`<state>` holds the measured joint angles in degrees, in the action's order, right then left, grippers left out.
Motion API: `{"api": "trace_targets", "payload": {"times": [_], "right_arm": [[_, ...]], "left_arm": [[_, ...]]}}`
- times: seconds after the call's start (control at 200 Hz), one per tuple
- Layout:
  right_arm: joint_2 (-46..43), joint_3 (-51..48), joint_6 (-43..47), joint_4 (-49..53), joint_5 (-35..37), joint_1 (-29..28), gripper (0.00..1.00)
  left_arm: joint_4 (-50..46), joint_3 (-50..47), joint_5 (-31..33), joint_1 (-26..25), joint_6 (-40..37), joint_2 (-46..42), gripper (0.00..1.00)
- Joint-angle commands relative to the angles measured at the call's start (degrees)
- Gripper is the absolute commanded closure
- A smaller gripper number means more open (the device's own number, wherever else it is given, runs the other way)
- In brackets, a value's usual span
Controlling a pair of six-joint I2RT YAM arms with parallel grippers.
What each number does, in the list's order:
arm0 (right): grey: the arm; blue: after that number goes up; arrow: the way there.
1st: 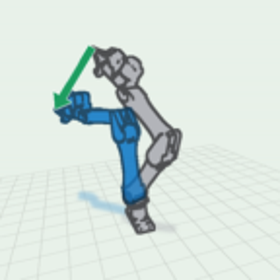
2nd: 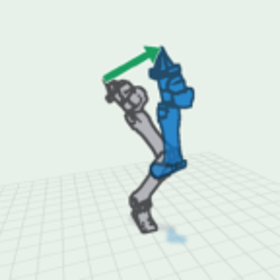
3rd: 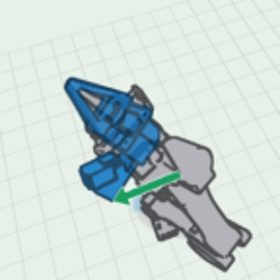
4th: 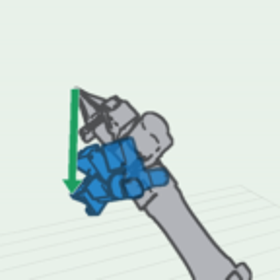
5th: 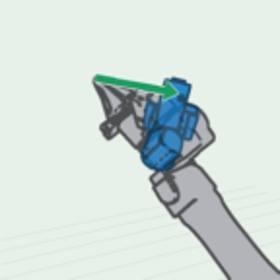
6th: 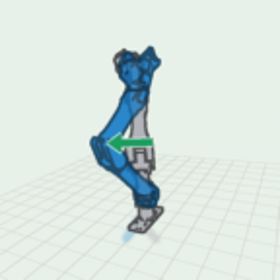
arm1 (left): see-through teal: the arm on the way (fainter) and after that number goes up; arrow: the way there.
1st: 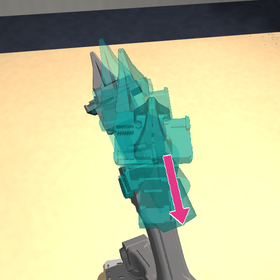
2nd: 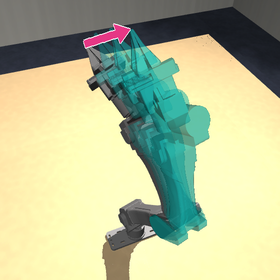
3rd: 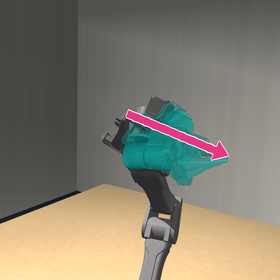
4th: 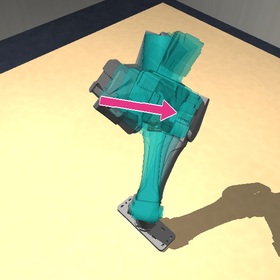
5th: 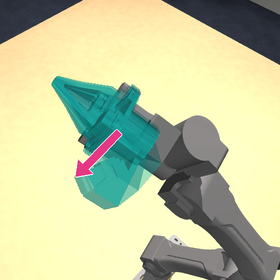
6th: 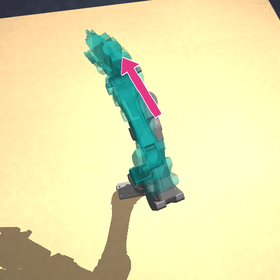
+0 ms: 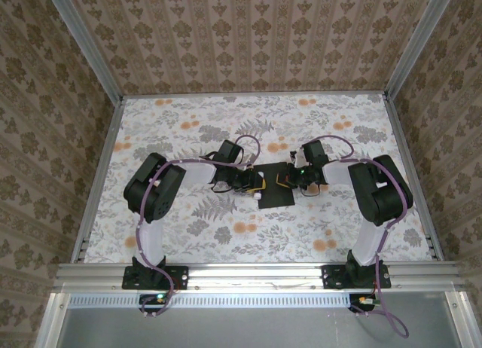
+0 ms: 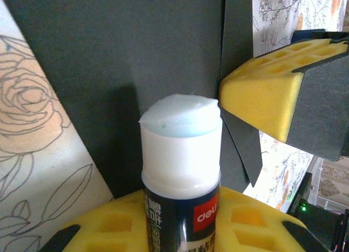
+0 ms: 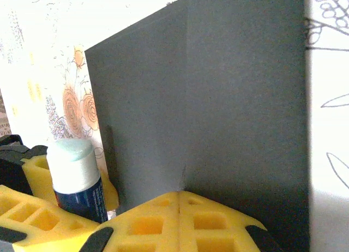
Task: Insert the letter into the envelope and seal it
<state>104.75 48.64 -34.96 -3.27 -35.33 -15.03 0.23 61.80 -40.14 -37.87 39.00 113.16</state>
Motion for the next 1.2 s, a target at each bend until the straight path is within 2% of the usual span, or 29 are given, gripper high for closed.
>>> {"api": "trace_targets", "payload": {"times": [0.0, 0.415, 0.815, 1.195], "right_arm": [[0.5, 2.6, -0.4, 1.8, 0.5, -0.1, 1.0], [3.7, 7.6, -0.8, 2.9, 1.0, 0.8, 1.0], [7.3, 6.4, -1.0, 1.6, 1.7, 1.4, 1.0], [3.1, 5.0, -1.6, 0.5, 0.2, 1.8, 1.0]], "left_arm": [[-1.6, 1.4, -0.1, -0.8, -1.4, 1.7, 1.0], [-3.7, 2.3, 0.1, -0.8, -3.1, 1.5, 1.0], [-4.4, 2.6, 0.1, -0.8, -3.4, 1.8, 1.0], [-4.1, 2.7, 0.1, -0.8, -2.9, 2.0, 1.0]]}}
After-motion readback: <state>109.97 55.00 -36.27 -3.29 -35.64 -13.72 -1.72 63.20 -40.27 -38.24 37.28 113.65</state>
